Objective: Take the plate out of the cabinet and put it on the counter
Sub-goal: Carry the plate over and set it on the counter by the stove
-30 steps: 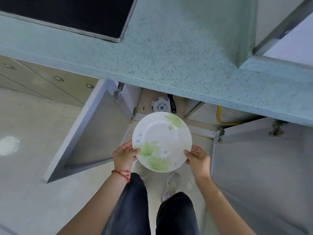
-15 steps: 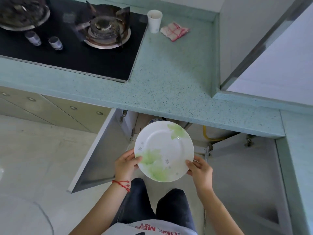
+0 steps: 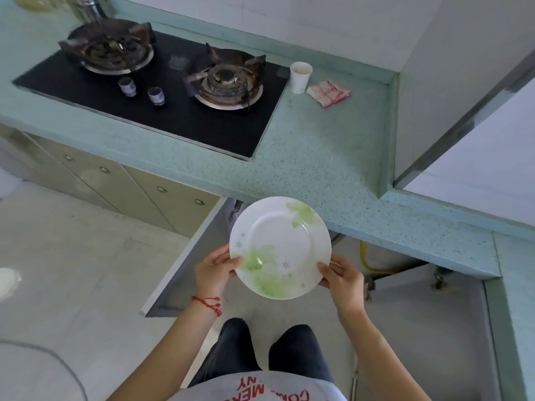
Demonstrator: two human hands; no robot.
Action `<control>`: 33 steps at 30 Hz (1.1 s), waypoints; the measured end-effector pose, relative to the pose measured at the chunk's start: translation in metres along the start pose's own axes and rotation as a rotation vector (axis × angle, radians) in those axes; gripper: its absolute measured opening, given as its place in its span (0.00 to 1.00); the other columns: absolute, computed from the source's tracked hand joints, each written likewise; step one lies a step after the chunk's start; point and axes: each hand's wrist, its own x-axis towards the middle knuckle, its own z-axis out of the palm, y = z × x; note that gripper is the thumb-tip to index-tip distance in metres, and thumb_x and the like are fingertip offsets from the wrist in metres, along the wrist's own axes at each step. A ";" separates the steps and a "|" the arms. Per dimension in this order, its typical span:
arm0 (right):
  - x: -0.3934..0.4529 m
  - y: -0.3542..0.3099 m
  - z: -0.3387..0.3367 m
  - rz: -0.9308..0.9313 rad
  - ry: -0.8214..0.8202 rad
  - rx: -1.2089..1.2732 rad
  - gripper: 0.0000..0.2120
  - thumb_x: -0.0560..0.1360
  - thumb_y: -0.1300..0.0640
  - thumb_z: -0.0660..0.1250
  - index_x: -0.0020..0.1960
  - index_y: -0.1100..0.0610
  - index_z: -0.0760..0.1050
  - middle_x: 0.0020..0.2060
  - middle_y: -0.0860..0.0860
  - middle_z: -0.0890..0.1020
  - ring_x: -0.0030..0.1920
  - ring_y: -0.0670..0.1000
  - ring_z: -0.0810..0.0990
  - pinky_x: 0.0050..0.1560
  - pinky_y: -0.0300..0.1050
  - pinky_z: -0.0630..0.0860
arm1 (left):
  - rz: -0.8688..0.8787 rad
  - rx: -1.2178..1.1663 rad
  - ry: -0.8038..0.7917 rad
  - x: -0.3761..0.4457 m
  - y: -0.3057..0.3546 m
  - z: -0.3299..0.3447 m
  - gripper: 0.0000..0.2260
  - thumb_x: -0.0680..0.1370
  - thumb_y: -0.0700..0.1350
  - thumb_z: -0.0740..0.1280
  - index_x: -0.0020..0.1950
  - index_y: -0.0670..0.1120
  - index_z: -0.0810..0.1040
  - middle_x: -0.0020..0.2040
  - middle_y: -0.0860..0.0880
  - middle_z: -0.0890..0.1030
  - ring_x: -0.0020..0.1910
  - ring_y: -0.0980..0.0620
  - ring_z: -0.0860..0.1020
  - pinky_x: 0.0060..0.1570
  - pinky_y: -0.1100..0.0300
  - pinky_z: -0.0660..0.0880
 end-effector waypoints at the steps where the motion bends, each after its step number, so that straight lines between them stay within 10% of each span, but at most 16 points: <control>1: 0.002 -0.002 0.001 -0.008 -0.023 -0.005 0.10 0.72 0.69 0.66 0.45 0.55 0.77 0.31 0.46 0.84 0.32 0.42 0.83 0.30 0.35 0.79 | 0.009 -0.011 0.025 -0.002 0.000 -0.001 0.20 0.68 0.28 0.68 0.58 0.38 0.77 0.37 0.54 0.85 0.40 0.54 0.83 0.33 0.64 0.80; 33: -0.099 0.063 0.057 0.000 -0.821 -0.402 0.10 0.72 0.69 0.66 0.47 0.56 0.75 0.38 0.50 0.82 0.38 0.45 0.81 0.33 0.34 0.79 | 0.049 -0.531 0.814 -0.204 -0.142 -0.117 0.17 0.67 0.27 0.69 0.54 0.38 0.78 0.41 0.46 0.83 0.34 0.54 0.82 0.32 0.63 0.80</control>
